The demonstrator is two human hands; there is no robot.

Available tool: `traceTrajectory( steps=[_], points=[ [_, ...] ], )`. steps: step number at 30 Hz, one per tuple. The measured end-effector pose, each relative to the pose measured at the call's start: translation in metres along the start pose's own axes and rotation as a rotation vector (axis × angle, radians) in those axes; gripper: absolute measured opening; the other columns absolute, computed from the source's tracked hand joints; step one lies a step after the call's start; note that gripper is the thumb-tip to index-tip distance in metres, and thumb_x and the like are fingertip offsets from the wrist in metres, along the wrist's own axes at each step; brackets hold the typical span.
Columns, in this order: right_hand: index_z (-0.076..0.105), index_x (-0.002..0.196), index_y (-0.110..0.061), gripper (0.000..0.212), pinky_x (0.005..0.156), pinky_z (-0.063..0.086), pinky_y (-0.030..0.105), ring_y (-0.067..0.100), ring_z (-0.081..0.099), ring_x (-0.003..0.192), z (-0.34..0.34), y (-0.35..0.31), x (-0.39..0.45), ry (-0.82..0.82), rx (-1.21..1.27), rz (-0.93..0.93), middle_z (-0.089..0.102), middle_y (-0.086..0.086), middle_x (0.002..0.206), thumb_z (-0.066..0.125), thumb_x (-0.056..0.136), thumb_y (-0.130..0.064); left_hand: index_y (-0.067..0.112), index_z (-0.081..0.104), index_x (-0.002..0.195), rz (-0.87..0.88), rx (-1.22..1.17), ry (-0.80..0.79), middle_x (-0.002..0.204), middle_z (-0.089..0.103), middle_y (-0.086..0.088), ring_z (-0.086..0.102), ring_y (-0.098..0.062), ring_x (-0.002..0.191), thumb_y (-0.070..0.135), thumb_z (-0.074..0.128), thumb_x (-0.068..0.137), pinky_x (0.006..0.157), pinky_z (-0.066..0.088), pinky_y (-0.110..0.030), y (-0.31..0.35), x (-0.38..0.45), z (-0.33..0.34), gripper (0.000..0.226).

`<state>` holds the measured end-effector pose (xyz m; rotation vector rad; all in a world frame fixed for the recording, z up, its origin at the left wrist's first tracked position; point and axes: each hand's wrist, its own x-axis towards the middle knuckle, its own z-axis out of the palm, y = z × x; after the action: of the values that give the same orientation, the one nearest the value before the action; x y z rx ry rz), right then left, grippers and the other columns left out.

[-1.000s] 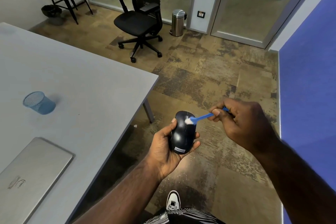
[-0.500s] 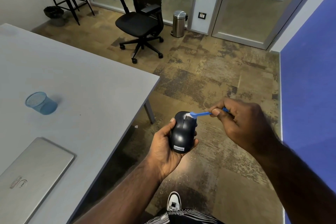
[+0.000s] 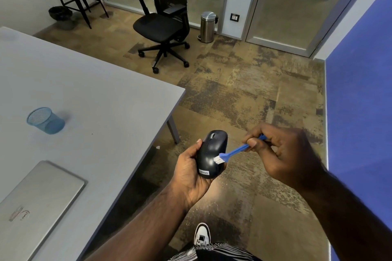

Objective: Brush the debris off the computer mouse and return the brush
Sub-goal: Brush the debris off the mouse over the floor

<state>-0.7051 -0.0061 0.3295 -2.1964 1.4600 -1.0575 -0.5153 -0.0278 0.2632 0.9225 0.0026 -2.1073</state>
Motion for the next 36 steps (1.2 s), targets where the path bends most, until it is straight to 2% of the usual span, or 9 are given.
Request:
traceTrajectory(
  steps=[2,6,13,18,21,24,28,31,36],
  points=[
    [0.071,0.092,-0.012,0.011,0.046,0.053,0.024,0.003,0.067,0.061,0.003,0.002,0.0,0.062,-0.042,0.027,0.073,-0.005,0.076,0.06,0.089,-0.01,0.001,0.063,0.111,-0.014,-0.002,0.002,0.094,0.071,-0.021,0.066,-0.031,0.066,0.028,0.048,0.095,0.057,0.058,-0.036,0.0,0.0,0.0,0.035],
    [0.071,0.097,-0.012,0.012,0.045,0.056,0.039,0.018,0.072,0.061,0.005,0.01,0.001,0.196,-0.094,0.094,0.074,-0.002,0.078,0.062,0.092,-0.007,-0.003,0.061,0.113,-0.031,0.006,-0.011,0.088,0.068,-0.023,0.065,-0.031,0.067,0.03,0.044,0.096,0.06,0.058,-0.035,0.002,-0.002,-0.001,0.04],
    [0.071,0.09,-0.01,0.019,0.046,0.052,0.032,0.012,0.068,0.06,0.012,-0.01,-0.006,0.042,0.013,-0.054,0.073,-0.002,0.075,0.054,0.09,-0.018,0.002,0.062,0.112,0.001,0.014,0.042,0.089,0.069,-0.018,0.065,-0.027,0.061,0.03,0.045,0.097,0.054,0.057,-0.035,0.001,0.0,-0.002,0.037],
    [0.07,0.093,-0.008,0.013,0.037,0.048,0.034,0.019,0.065,0.049,0.01,0.003,0.0,0.245,-0.118,0.027,0.072,0.0,0.072,0.058,0.09,-0.011,-0.003,0.064,0.107,-0.03,-0.019,0.019,0.086,0.069,-0.021,0.065,-0.028,0.066,0.029,0.044,0.097,0.06,0.058,-0.034,0.002,-0.002,-0.002,0.039],
    [0.07,0.091,-0.008,0.014,0.042,0.052,0.034,0.014,0.068,0.058,0.011,-0.003,-0.004,0.135,0.014,-0.042,0.072,-0.002,0.076,0.057,0.09,-0.012,-0.001,0.062,0.113,-0.016,-0.038,0.038,0.089,0.07,-0.02,0.066,-0.027,0.066,0.028,0.046,0.097,0.058,0.059,-0.035,0.003,-0.001,-0.002,0.037],
    [0.07,0.089,-0.009,0.016,0.049,0.053,0.031,0.01,0.068,0.063,0.018,-0.01,-0.01,-0.011,0.06,-0.075,0.073,-0.003,0.077,0.056,0.088,-0.016,-0.002,0.055,0.129,-0.032,-0.101,0.045,0.107,0.064,-0.021,0.064,-0.03,0.078,0.029,0.051,0.094,0.067,0.058,-0.038,0.002,0.002,-0.003,0.047],
    [0.071,0.091,-0.01,0.015,0.045,0.051,0.033,0.013,0.068,0.058,0.018,-0.002,-0.005,0.146,-0.041,-0.014,0.073,-0.001,0.074,0.056,0.09,-0.014,0.0,0.062,0.115,-0.02,-0.078,0.021,0.092,0.07,-0.02,0.067,-0.029,0.067,0.03,0.046,0.097,0.06,0.059,-0.037,0.003,0.004,-0.005,0.038],
    [0.071,0.092,-0.007,0.011,0.042,0.05,0.033,0.016,0.068,0.055,0.014,0.0,0.0,0.227,-0.103,-0.004,0.072,-0.001,0.073,0.06,0.09,-0.009,-0.003,0.061,0.112,-0.017,-0.096,-0.009,0.096,0.068,-0.025,0.067,-0.035,0.074,0.03,0.045,0.097,0.068,0.059,-0.042,0.005,0.003,-0.005,0.04],
    [0.07,0.091,-0.012,0.016,0.056,0.054,0.022,0.004,0.067,0.069,0.021,-0.012,-0.008,0.034,0.023,-0.06,0.072,-0.011,0.081,0.056,0.089,-0.018,-0.006,0.069,0.103,0.013,-0.098,-0.064,0.103,0.069,-0.028,0.072,-0.038,0.076,0.029,0.041,0.099,0.068,0.059,-0.044,0.004,0.006,-0.008,0.045]
  ],
)
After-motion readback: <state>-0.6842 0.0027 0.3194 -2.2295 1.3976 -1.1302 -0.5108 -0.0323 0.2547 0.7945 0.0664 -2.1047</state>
